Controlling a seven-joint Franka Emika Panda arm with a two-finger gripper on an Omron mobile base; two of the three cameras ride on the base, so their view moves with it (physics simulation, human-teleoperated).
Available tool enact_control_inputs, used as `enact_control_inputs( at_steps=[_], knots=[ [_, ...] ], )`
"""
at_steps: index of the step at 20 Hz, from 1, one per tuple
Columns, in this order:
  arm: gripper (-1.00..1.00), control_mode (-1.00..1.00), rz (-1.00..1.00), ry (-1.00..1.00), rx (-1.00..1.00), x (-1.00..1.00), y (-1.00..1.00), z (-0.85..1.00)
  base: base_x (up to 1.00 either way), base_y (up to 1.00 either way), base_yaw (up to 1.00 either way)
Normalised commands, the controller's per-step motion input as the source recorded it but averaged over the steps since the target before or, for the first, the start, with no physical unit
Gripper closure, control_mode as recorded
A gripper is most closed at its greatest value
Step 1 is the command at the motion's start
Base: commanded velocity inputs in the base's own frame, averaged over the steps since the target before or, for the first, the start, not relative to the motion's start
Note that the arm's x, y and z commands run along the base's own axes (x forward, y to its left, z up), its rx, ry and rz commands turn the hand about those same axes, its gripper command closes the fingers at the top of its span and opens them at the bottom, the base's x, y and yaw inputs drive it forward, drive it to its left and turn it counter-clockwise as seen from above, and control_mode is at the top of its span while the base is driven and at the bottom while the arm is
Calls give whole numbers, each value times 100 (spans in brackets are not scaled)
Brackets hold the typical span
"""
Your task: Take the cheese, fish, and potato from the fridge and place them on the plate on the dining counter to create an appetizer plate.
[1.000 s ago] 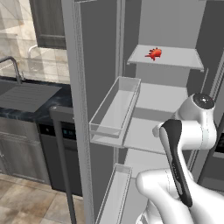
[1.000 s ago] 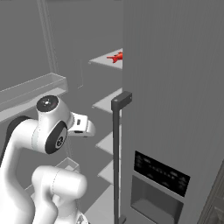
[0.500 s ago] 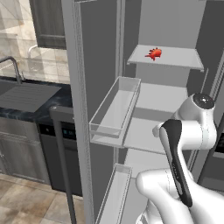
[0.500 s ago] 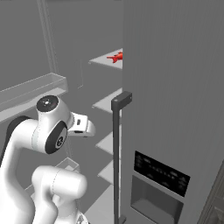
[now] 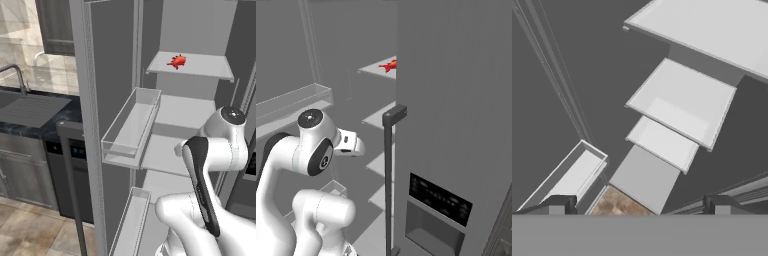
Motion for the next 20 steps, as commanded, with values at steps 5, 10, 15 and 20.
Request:
enact_control_inputs(
  at_steps=[5,10,15,20],
  knots=[
    [-100,-100,-2,-14,1,0,0,37,0,0,0],
    [-100,-100,-13,-24,0,0,0,56,0,0,0],
    [-100,-100,-29,-12,0,0,0,50,0,0,0],
    [-100,-100,-28,-2,0,0,-11,27,0,0,0]
  ],
)
